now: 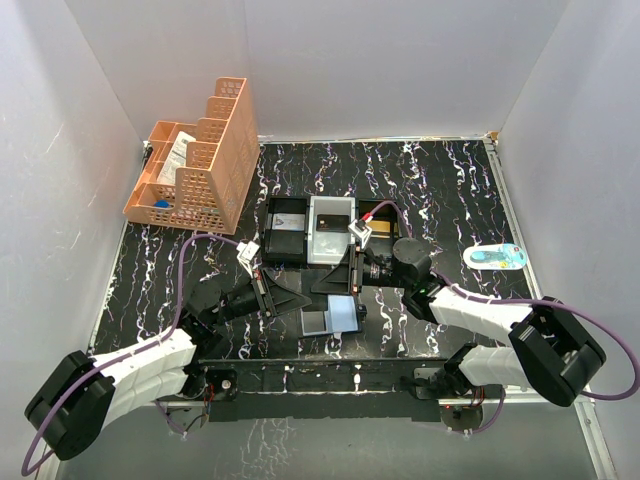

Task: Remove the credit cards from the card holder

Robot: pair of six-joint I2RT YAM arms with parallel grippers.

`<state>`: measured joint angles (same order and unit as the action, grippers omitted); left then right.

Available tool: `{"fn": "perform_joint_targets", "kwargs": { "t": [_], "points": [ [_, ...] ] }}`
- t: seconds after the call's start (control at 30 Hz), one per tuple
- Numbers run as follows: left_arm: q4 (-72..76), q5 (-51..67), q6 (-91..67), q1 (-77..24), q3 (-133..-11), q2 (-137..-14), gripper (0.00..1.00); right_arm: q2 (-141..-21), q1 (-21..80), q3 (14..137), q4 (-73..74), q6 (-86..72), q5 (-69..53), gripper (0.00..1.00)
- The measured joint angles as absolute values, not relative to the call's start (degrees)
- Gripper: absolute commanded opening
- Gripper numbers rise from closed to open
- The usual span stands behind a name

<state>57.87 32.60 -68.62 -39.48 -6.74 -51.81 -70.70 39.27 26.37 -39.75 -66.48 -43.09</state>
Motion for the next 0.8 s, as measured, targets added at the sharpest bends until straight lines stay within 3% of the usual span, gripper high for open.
{"fn": "perform_joint_targets", "kwargs": {
  "t": [0.33, 0.6, 0.8],
  "points": [
    [58.7, 32.6, -69.0, -39.5, -6.7, -52.1, 0.0, -71.0, 39.4, 26.3, -40.7, -66.6, -43.3, 0.11],
    [59.2, 32.6, -69.3, -39.5, -6.7, -52.0, 0.0, -71.0, 39.6, 26.3, -40.8, -66.7, -43.3, 0.21],
    [59.6, 32.6, -69.3, -39.5, -6.7, -52.1, 0.0, -71.0, 39.7, 26.3, -40.8, -66.7, -43.2, 0.18]
  ]
}}
